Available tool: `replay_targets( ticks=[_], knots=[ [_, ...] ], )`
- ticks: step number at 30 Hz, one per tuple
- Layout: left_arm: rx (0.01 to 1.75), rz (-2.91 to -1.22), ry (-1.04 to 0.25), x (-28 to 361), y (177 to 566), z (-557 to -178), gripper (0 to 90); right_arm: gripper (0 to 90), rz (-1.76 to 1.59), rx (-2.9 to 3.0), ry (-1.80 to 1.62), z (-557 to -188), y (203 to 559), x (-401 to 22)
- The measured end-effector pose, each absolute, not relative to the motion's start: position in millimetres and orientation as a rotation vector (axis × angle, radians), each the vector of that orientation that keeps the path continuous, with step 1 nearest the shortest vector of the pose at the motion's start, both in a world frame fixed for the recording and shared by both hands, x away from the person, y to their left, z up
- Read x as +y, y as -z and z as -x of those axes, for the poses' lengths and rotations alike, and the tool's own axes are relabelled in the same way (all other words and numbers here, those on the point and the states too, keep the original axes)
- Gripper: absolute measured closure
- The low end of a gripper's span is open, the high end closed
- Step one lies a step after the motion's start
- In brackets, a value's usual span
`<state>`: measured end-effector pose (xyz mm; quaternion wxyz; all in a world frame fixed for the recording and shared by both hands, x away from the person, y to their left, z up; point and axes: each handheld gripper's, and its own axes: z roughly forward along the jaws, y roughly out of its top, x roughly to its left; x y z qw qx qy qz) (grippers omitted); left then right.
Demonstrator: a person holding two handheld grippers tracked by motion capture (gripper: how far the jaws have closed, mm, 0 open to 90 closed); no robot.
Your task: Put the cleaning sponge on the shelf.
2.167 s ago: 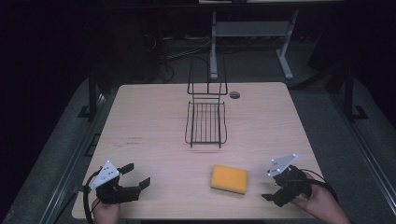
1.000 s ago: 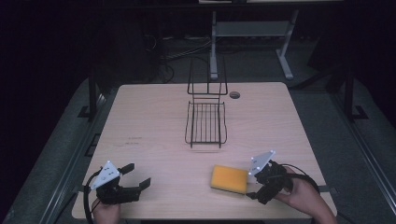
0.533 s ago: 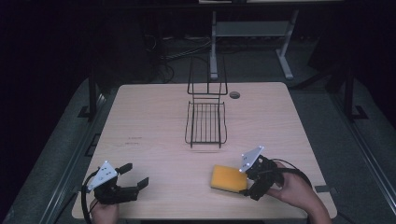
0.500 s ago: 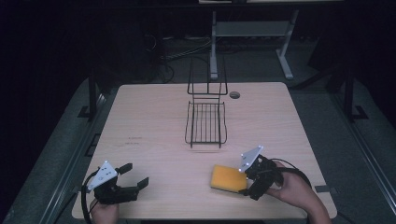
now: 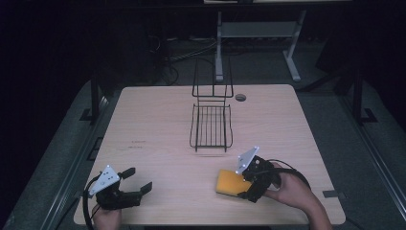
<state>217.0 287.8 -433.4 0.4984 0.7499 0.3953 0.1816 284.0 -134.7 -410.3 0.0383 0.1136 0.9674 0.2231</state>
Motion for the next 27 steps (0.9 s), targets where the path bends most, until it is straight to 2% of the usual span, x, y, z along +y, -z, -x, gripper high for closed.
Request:
replay_targets(
  ticks=[27],
  knots=[
    [0.962,-1.791,-0.433,290,432,-216,12.8,13.8,-0.312,3.015,-0.648,-298,425,-113]
  ],
)
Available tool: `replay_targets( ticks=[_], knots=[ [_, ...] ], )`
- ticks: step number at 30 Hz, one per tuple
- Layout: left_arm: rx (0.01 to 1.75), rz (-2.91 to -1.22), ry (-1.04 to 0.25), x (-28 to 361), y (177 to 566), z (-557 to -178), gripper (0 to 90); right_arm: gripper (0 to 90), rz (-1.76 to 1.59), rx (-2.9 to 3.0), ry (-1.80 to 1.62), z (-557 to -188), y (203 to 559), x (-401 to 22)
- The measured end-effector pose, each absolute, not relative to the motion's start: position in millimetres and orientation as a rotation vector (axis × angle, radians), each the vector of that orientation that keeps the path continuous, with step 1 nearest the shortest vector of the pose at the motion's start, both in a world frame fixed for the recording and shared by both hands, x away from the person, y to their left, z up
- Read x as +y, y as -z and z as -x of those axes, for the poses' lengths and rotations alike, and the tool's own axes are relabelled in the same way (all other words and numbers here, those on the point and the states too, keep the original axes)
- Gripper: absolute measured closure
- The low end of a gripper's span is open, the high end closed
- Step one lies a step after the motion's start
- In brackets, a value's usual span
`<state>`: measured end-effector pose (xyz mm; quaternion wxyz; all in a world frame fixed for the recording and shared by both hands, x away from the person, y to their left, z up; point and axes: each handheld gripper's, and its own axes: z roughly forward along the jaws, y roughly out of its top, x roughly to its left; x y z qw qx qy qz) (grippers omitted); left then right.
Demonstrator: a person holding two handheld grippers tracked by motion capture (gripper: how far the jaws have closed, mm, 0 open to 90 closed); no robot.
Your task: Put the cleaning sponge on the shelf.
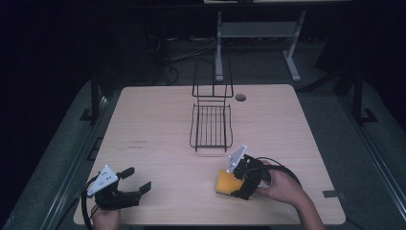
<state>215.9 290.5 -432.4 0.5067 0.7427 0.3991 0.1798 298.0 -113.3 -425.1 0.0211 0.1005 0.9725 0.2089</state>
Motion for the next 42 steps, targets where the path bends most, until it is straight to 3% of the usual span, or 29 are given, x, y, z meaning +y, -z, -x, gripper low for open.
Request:
replay_targets(
  ticks=[42],
  knots=[
    [0.959,-1.788,-0.434,291,432,-216,12.8,14.9,-0.312,3.035,-0.579,-301,448,-106]
  ],
)
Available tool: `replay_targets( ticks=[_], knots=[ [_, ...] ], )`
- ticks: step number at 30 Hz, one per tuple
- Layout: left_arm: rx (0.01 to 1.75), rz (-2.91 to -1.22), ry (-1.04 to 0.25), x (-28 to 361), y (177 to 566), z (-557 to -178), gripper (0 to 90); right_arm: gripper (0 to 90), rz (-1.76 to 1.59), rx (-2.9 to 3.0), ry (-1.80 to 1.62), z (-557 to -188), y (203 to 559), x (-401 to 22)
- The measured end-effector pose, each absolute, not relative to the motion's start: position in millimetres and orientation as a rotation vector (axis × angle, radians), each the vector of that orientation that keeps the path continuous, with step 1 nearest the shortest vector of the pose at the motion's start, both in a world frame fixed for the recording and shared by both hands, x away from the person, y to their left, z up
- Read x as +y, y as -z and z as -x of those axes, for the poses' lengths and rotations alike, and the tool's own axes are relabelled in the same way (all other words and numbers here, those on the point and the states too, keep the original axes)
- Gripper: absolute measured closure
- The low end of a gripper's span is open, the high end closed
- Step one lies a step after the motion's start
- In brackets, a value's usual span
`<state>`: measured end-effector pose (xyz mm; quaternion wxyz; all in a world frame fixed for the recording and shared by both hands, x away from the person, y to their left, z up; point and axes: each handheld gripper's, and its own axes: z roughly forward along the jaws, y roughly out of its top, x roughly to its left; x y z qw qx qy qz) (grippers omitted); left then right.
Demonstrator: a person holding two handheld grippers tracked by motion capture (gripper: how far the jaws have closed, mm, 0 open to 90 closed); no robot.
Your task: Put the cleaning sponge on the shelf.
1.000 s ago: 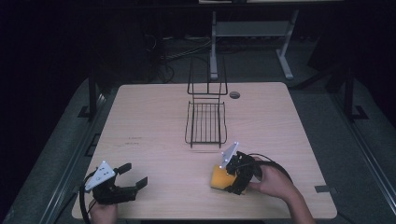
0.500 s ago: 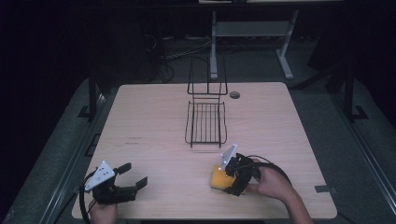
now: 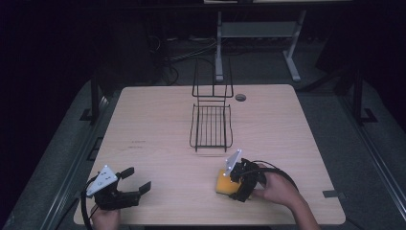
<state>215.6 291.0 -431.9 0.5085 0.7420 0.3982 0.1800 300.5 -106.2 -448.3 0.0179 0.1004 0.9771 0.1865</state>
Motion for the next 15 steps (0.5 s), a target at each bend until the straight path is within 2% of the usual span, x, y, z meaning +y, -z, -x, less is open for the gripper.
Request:
replay_targets(
  ticks=[15],
  knots=[
    [0.961,-1.784,-0.431,291.6,432.1,-215.8,12.8,18.0,-0.307,3.031,-0.554,-300.1,449.8,-106.3]
  ],
)
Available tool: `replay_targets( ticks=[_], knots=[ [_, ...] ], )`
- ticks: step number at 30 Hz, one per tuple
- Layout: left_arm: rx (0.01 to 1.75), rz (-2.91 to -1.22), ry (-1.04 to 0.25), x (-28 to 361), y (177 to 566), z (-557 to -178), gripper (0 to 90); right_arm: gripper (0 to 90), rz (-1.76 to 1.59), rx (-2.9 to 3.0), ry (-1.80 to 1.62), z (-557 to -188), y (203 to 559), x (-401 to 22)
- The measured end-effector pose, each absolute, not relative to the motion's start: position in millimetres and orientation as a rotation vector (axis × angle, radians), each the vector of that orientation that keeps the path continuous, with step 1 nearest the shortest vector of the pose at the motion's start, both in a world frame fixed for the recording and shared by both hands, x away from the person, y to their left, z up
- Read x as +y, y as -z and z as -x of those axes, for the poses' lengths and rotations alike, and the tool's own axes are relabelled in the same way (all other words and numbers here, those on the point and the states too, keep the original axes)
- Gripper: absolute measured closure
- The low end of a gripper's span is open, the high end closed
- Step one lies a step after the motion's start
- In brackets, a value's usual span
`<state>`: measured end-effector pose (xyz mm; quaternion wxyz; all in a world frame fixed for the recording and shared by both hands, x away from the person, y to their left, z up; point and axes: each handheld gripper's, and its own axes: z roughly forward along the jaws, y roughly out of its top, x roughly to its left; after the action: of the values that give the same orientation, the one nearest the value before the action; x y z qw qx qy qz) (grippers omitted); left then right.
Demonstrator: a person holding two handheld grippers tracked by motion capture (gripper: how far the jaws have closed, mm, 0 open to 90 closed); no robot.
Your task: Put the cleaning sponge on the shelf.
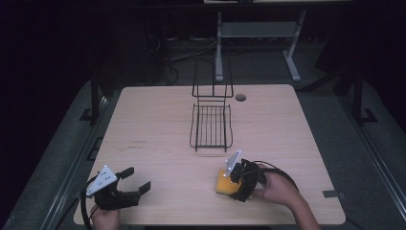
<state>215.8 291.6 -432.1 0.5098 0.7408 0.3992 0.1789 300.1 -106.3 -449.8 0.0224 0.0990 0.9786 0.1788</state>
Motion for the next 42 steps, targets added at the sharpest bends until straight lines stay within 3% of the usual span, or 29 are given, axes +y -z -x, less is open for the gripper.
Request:
replay_targets(
  ticks=[42],
  knots=[
    [0.962,-1.780,-0.432,291,432,-216,12.8,21.4,-0.243,3.063,-0.597,-319,420,-95]
  ],
)
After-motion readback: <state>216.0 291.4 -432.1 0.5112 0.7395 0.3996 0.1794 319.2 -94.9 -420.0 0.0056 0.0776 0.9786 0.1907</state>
